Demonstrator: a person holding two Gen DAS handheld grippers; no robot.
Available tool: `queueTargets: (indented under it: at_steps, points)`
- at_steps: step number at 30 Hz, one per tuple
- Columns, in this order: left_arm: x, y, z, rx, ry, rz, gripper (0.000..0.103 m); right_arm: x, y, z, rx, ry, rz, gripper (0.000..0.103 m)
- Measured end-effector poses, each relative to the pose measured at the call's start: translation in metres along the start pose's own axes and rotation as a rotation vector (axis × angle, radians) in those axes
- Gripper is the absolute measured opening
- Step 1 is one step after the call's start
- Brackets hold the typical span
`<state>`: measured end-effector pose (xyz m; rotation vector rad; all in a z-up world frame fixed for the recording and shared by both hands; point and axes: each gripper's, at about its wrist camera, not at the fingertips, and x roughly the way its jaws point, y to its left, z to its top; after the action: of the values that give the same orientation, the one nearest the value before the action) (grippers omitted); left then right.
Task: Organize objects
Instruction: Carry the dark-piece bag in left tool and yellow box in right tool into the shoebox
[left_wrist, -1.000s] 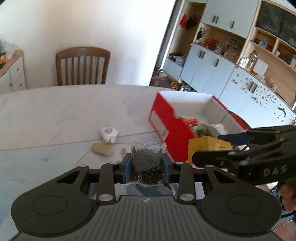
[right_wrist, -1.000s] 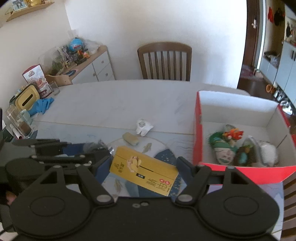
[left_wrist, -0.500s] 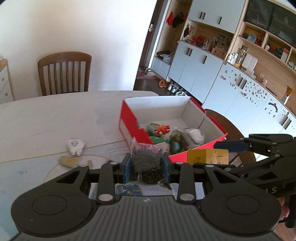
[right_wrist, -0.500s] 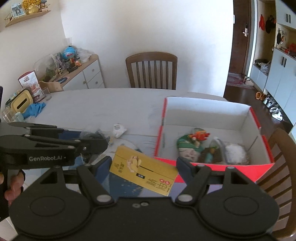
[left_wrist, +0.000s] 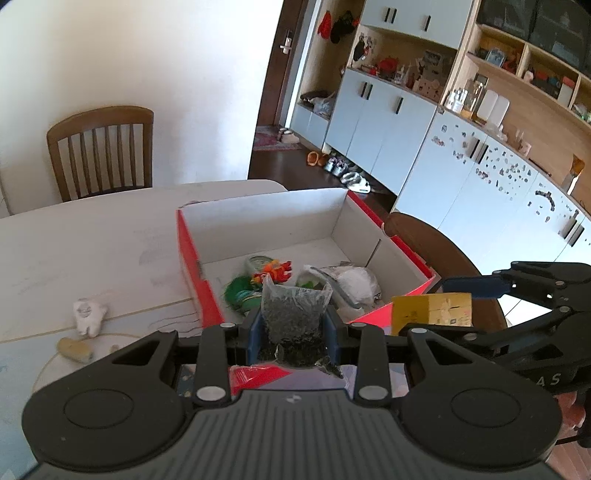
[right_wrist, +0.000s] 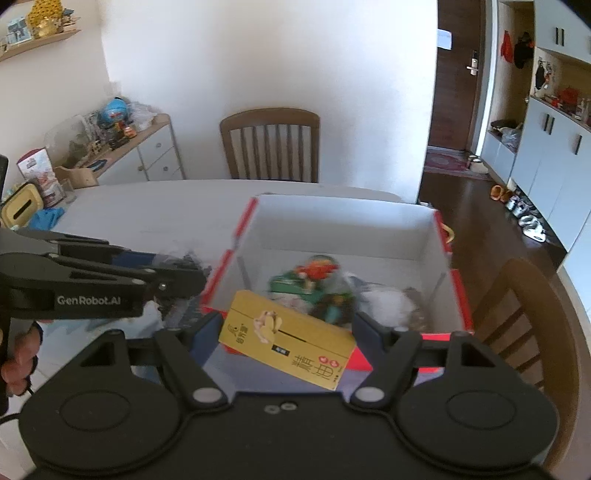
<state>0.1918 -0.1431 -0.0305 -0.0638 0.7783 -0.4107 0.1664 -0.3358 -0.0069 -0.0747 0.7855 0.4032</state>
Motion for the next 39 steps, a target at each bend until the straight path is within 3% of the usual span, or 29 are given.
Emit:
queueTargets:
  at_steps: [11,22,31,39]
  points:
    - [0.062,-0.02,0.022,0.024,0.057,0.089,0.033,0.032,-0.058,0.011,0.019,0.022,-0.045,0.075]
    - [0.117,-0.021,0.033,0.061,0.118,0.196,0.033,0.098,-0.091,0.031,0.099,0.071,-0.047,0.075]
    - [0.15,-0.024,0.031,0.081,0.172,0.218,0.033,0.14,-0.103,0.038,0.132,0.132,-0.033,0.075]
    - [0.166,-0.024,0.025,0.087,0.209,0.217,0.033,0.15,-0.104,0.033,0.106,0.147,-0.039,0.076]
